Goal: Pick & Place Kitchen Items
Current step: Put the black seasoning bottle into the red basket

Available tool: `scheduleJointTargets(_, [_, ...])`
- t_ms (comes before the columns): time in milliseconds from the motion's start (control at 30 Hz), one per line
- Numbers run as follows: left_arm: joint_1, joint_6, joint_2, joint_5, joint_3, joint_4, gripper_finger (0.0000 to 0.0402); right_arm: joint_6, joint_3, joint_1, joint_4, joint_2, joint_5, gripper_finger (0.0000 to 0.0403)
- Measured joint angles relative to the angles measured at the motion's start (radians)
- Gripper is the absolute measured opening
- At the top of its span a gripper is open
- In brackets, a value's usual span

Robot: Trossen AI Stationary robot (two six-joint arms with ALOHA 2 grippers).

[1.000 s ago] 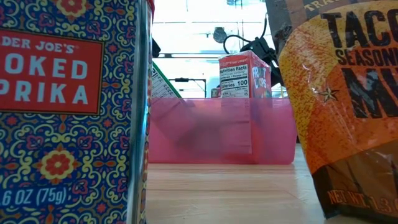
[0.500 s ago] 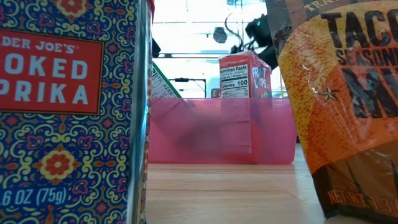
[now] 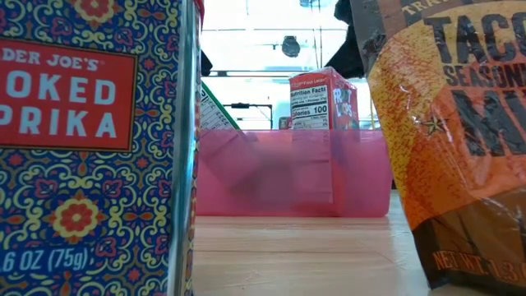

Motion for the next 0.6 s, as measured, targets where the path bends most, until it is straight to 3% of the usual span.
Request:
scheduleJointTargets(133, [0.0, -0.002, 0.0, 0.0, 0.0, 0.0, 0.0227, 0.027, 0.0, 0.093, -0.063, -0.037, -0.003, 0.0182])
scheduleJointTargets(400, [0.0, -0.009, 0.0, 0.0, 0.0, 0.0, 0.0227, 0.112, -0.001, 0.247, -0.094, -0.048, -0.147, 0.0219])
scheduleJointTargets(600, [0.0, -0.013, 0.0, 0.0, 0.0, 0.0, 0.0227, 0.195, -0.001, 0.333, -0.147, -0.048, -0.188, 0.0247])
